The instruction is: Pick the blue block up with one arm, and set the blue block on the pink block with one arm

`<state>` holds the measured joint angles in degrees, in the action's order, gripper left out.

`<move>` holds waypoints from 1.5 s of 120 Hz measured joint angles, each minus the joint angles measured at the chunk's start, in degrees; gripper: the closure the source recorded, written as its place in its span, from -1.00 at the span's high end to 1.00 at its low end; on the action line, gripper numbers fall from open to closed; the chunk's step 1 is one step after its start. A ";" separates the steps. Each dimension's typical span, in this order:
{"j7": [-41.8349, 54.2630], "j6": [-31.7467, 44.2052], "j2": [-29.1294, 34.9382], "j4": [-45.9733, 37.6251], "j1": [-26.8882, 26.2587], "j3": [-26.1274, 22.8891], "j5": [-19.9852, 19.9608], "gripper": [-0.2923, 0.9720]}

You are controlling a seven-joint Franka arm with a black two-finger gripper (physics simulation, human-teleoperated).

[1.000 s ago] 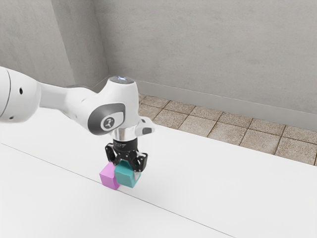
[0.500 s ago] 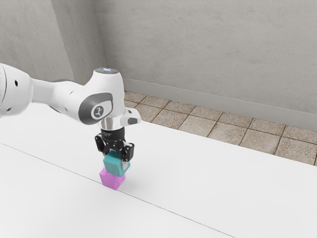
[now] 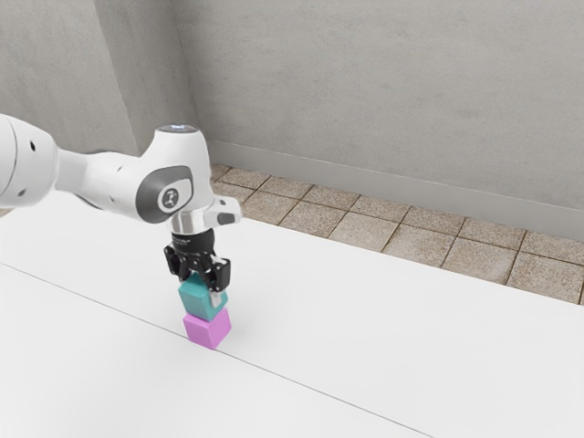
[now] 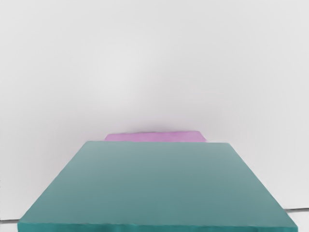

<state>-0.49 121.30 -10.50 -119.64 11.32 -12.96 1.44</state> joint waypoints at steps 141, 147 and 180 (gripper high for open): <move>7.93 1.59 3.68 -3.32 0.32 0.35 -3.91 0.07; 7.99 1.91 4.00 -3.67 0.34 0.37 -4.02 0.07; 8.13 3.18 4.22 -4.48 0.39 0.38 -4.21 0.07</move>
<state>7.64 124.48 -6.28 -124.12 11.71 -12.58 -2.77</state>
